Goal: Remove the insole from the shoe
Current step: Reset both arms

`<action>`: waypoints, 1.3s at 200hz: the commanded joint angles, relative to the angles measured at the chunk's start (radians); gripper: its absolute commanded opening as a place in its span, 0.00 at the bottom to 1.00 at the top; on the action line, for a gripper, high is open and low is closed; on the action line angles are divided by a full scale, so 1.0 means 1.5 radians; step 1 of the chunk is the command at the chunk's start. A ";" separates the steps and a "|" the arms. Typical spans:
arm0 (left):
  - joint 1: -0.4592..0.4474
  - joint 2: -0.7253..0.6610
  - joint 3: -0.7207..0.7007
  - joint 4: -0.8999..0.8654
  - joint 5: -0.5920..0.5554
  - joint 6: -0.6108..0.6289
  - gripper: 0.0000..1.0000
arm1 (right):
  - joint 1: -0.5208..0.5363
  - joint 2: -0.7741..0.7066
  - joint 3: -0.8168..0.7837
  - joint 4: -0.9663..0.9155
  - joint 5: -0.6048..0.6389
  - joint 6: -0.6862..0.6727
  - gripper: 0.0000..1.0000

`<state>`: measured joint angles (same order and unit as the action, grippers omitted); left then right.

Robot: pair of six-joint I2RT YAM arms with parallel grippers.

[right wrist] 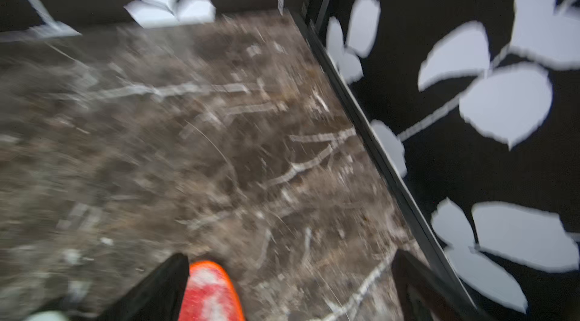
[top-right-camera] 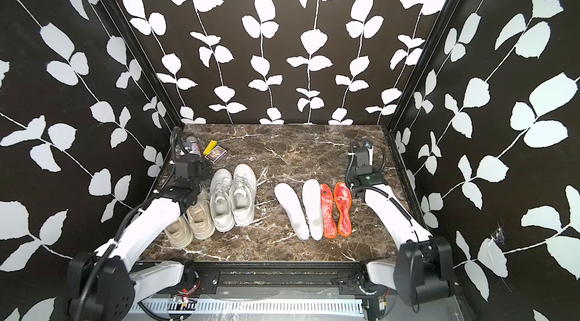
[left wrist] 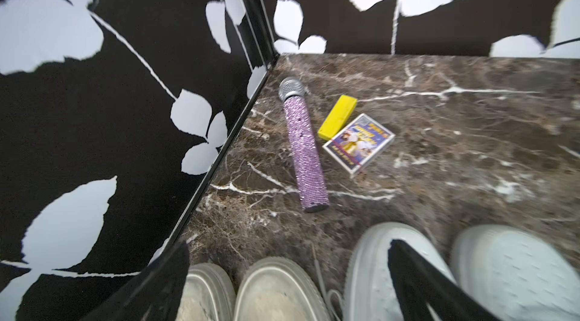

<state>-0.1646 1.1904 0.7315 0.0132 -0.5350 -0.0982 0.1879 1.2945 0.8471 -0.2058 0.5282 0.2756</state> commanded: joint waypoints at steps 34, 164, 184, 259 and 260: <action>0.047 0.109 -0.057 0.162 0.100 0.073 1.00 | -0.006 0.112 -0.089 0.283 0.005 -0.119 0.99; 0.060 0.237 -0.217 0.578 0.223 0.130 0.99 | -0.076 0.147 -0.311 0.721 -0.225 -0.202 0.99; 0.060 0.253 -0.231 0.628 0.222 0.137 0.99 | -0.076 0.152 -0.310 0.721 -0.213 -0.197 0.99; 0.060 0.238 -0.224 0.586 0.222 0.129 1.00 | -0.078 0.157 -0.307 0.723 -0.171 -0.178 0.99; 0.060 0.238 -0.225 0.586 0.222 0.129 1.00 | -0.078 0.157 -0.308 0.722 -0.171 -0.178 0.99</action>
<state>-0.0761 1.5539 0.4095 0.8928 -0.2188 0.0761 0.0738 1.5272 0.3832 0.8131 0.2558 -0.0017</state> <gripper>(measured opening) 0.995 0.988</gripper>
